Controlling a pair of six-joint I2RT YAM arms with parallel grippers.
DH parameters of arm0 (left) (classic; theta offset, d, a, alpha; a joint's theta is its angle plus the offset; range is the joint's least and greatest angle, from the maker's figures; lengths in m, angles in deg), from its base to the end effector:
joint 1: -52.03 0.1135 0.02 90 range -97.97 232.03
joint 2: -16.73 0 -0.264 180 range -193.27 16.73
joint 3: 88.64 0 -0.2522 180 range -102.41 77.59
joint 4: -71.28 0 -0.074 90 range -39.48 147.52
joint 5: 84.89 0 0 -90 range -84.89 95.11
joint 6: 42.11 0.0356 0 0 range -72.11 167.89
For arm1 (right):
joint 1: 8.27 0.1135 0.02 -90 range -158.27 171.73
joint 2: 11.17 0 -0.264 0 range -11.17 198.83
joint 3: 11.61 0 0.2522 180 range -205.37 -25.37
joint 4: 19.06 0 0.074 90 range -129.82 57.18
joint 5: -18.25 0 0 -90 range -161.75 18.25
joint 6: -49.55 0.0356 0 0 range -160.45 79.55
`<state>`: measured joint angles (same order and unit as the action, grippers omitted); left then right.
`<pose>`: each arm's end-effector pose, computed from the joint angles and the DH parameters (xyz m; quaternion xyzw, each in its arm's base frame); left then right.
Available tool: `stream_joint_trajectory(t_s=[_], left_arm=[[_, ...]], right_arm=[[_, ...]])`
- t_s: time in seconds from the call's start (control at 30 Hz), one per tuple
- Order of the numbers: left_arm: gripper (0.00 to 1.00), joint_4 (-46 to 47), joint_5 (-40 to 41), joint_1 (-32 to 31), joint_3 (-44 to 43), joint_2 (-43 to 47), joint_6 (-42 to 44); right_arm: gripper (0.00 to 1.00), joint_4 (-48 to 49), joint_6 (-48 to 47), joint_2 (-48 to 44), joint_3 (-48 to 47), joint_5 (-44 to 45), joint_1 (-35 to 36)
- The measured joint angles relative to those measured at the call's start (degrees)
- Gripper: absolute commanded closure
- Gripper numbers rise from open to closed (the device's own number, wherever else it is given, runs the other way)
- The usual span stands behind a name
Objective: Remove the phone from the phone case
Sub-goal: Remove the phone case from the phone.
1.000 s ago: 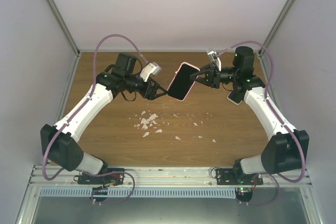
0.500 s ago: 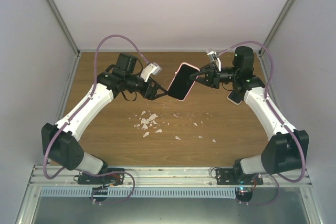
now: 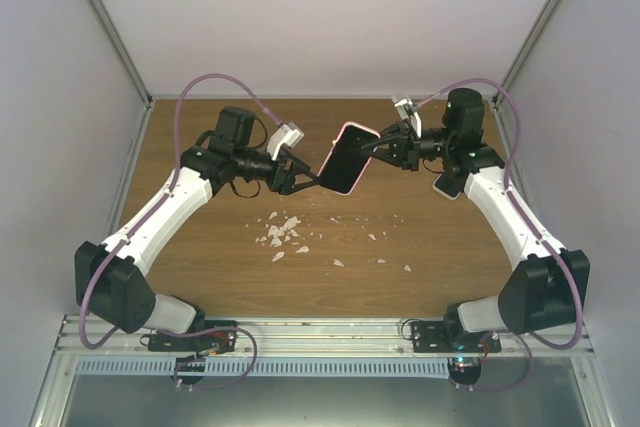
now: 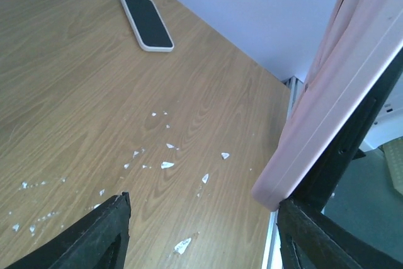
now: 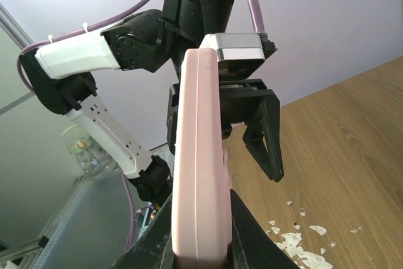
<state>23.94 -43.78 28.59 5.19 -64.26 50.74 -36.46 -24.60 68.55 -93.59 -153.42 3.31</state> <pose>0.2664 -0.1448 0.3316 0.3526 0.7722 -0.4382 0.2956 0.2881 0.0950 0.3625 -0.3748 0.6152 0.6135 0.3236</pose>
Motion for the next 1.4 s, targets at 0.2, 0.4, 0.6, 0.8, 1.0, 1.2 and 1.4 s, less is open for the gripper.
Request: stream_joint_trajectory(t_s=[0.2,0.4,0.6,0.8,1.0,1.2,1.4], left_arm=[[0.41,3.1,-1.4,0.0,0.5,0.2,-1.0],[0.43,3.4,-2.7,0.0,0.5,-0.3,-1.7],[0.44,3.4,-5.8,0.1,0.4,-1.0,-1.2],[0.46,3.4,-11.9,0.2,-0.5,-2.2,0.5],[0.49,5.4,-16.3,-0.4,-0.7,-2.3,1.1],[0.52,6.1,-17.2,-1.2,-1.6,-2.3,0.6],[0.62,5.5,-16.3,-2.2,-1.7,-2.4,-1.5]], right_arm=[[0.99,-0.7,-1.9,-0.5,0.0,-0.4,0.6],[1.00,-1.5,-3.6,-0.6,0.0,-0.2,1.4],[0.99,-2.1,-4.3,-0.5,0.0,-0.3,2.3],[1.00,-2.4,-4.6,-0.5,0.0,-0.9,3.7],[0.99,-2.8,-4.4,0.5,0.0,-2.5,5.0],[0.99,-2.9,-4.3,2.0,0.0,-3.7,7.1],[0.99,-3.2,-4.7,3.7,-0.3,-4.7,8.8]])
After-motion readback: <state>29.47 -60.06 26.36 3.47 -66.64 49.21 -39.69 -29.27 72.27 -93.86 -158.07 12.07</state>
